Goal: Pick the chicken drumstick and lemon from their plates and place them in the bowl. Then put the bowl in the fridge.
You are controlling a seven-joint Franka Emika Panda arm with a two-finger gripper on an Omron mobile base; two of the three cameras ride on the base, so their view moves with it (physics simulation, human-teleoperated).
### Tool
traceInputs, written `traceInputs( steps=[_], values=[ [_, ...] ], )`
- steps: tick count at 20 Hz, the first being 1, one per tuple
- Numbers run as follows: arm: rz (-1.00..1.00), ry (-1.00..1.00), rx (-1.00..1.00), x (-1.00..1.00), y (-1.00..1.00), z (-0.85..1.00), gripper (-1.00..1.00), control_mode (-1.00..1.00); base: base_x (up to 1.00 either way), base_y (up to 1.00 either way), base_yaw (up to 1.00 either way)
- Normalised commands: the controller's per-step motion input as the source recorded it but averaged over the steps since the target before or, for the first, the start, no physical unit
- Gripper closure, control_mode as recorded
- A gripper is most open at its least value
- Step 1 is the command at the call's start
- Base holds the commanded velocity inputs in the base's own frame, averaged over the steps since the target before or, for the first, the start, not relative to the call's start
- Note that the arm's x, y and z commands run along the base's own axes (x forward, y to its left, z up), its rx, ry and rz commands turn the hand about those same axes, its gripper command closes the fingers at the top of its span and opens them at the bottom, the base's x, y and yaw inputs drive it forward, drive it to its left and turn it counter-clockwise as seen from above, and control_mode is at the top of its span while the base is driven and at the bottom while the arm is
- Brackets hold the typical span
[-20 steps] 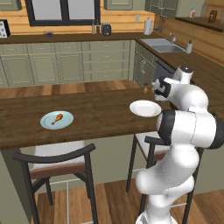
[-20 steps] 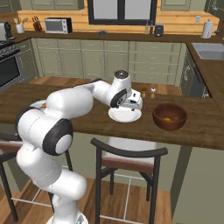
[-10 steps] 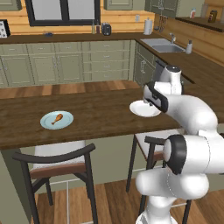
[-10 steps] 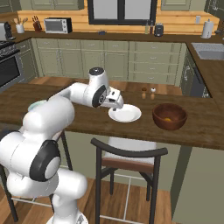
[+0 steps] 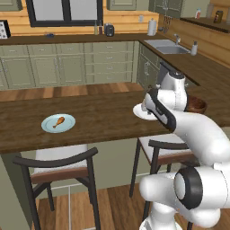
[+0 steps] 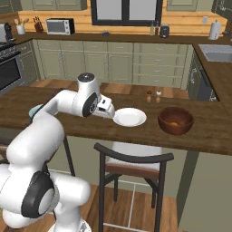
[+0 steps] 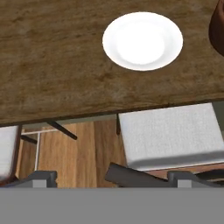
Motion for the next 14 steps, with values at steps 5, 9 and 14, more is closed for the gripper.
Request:
traceInputs(
  steps=[5, 9, 14],
  values=[
    [0.00, 0.00, -0.04, -0.65, 0.07, 0.13, -1.00, -1.00, 0.00, 0.00, 0.00],
    [0.00, 0.00, -0.01, -0.19, 0.21, 0.01, -1.00, 1.00, -0.07, 0.17, 0.01],
    [0.00, 0.00, 0.00, 0.00, 0.00, 0.00, -1.00, 1.00, -0.50, 1.00, 0.05]
  ],
)
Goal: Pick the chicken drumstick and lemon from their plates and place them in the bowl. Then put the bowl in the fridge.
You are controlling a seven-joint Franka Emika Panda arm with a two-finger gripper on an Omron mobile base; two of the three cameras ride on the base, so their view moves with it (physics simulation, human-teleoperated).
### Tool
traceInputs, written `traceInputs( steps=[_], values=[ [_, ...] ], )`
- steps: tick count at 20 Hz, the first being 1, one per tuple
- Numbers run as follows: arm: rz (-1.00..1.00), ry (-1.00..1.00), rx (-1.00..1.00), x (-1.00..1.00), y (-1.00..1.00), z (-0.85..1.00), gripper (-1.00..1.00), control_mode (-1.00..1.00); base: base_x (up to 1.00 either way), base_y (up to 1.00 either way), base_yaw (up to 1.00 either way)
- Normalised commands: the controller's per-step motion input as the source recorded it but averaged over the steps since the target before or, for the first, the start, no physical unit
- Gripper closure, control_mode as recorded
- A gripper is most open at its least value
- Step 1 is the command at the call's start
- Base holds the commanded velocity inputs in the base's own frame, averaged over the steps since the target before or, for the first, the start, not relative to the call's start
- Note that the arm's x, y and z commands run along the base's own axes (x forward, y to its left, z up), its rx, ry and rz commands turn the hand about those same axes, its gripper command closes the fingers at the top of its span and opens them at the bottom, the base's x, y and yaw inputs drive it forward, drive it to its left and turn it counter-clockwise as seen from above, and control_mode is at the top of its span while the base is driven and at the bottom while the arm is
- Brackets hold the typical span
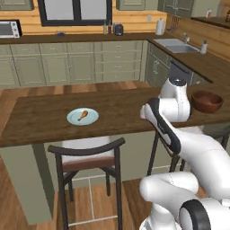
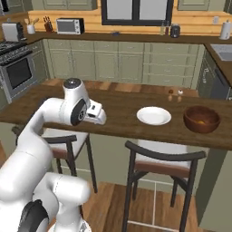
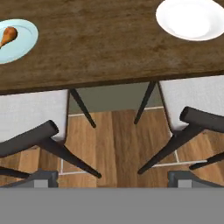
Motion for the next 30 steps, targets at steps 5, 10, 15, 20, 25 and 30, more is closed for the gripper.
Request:
traceInputs(
  steps=[5, 10, 15, 20, 25, 30],
  values=[
    [0.00, 0.00, 0.00, 0.00, 0.00, 0.00, -1.00, 1.00, -0.35, 1.00, 0.00],
    [0.00, 0.00, 0.00, 0.00, 0.00, 0.00, -1.00, 1.00, 0.66, 0.94, -0.02],
    [0.00, 0.00, 0.00, 0.00, 0.00, 0.00, -1.00, 1.00, 1.00, -0.06, 0.04],
    [0.02, 0.08, 0.00, 0.40, -0.12, -0.01, -1.00, -1.00, 0.60, -0.07, 0.03],
    [0.05, 0.17, 0.00, 1.00, -0.13, -0.35, -1.00, -1.00, 0.00, 0.00, 0.00],
    [0.02, 0.15, 0.00, 1.00, -0.02, -0.47, -1.00, -1.00, 0.00, 0.00, 0.00]
  ],
)
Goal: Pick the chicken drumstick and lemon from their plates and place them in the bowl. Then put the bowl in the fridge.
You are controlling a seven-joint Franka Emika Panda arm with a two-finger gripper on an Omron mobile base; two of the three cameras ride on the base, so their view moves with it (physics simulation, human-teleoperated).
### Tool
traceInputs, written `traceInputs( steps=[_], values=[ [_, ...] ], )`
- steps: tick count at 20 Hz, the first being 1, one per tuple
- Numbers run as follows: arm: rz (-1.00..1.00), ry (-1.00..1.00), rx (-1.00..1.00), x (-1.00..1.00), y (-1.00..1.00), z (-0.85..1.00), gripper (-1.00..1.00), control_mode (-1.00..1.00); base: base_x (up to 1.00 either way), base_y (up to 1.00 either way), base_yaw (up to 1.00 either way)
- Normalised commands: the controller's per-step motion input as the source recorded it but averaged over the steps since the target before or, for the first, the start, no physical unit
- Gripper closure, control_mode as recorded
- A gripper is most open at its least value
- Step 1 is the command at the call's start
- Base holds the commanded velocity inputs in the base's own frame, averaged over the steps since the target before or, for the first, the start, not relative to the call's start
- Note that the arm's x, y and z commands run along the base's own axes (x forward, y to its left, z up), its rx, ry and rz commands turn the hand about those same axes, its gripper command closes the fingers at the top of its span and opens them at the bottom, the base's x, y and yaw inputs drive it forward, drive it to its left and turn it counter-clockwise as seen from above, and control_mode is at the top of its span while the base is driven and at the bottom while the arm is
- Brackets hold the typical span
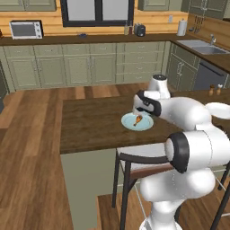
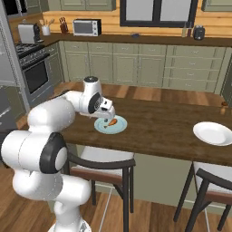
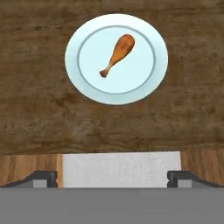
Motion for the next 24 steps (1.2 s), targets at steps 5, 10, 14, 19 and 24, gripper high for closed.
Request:
traceInputs(
  steps=[5, 10, 14, 19, 24],
  values=[
    [0.00, 0.11, 0.00, 0.98, -0.05, -0.53, -1.00, -1.00, 0.00, 0.00, 0.00],
    [0.00, 0.11, 0.00, 0.66, -0.08, -0.46, -1.00, -1.00, 0.00, 0.00, 0.00],
    [-0.01, 0.04, 0.00, 0.47, -0.23, -0.38, -1.00, -1.00, 0.00, 0.00, 0.00],
    [0.00, 0.00, 0.00, 0.57, -0.16, -0.36, -1.00, -1.00, 0.00, 0.00, 0.00],
    [0.00, 0.00, 0.00, 0.68, -0.01, -0.38, -1.00, -1.00, 0.00, 0.00, 0.00]
  ],
)
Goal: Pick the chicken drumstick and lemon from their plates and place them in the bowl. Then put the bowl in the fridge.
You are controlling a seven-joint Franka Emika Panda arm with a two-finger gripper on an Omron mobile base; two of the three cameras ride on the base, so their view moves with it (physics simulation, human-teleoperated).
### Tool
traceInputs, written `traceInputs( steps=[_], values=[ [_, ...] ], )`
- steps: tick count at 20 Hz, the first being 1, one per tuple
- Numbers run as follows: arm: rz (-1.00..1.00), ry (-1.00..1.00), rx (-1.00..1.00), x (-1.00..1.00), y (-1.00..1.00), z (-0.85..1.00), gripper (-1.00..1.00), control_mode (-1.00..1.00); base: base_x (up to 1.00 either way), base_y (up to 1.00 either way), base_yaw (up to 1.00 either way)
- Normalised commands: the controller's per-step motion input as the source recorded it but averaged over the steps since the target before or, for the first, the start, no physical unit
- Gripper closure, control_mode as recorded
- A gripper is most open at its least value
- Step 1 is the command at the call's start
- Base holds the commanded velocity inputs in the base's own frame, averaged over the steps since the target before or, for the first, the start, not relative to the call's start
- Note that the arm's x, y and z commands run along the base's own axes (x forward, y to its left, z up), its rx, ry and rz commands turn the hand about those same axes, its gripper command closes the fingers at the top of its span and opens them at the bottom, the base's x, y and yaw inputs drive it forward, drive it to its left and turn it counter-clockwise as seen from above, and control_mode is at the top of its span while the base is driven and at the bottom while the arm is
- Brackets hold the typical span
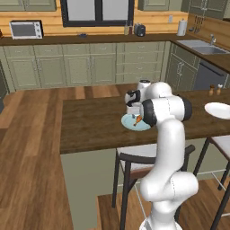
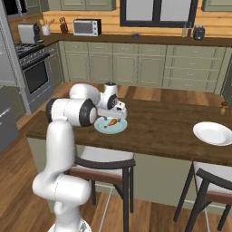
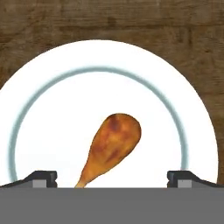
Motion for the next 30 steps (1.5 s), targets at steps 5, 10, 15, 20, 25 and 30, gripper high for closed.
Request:
traceInputs(
  steps=[5, 10, 15, 20, 25, 30],
  values=[
    [0.00, 0.00, 0.00, 0.33, 0.00, -0.46, -1.00, -1.00, 0.00, 0.00, 0.00],
    [0.00, 0.01, 0.00, 0.12, 0.00, -0.38, 1.00, -1.00, 0.00, 0.00, 0.00],
    [0.00, 0.01, 0.00, -0.11, 0.00, -0.02, 1.00, -1.00, 0.00, 0.00, 0.00],
    [0.00, 0.00, 0.00, -0.36, 0.00, 0.01, 1.00, -1.00, 0.00, 0.00, 0.00],
    [0.02, 0.00, 0.02, -0.92, -0.19, 0.46, 1.00, -1.00, 0.00, 0.00, 0.00],
    [0.04, 0.00, 0.00, -0.99, -0.17, 0.80, 1.00, -1.00, 0.00, 0.00, 0.00]
  ],
)
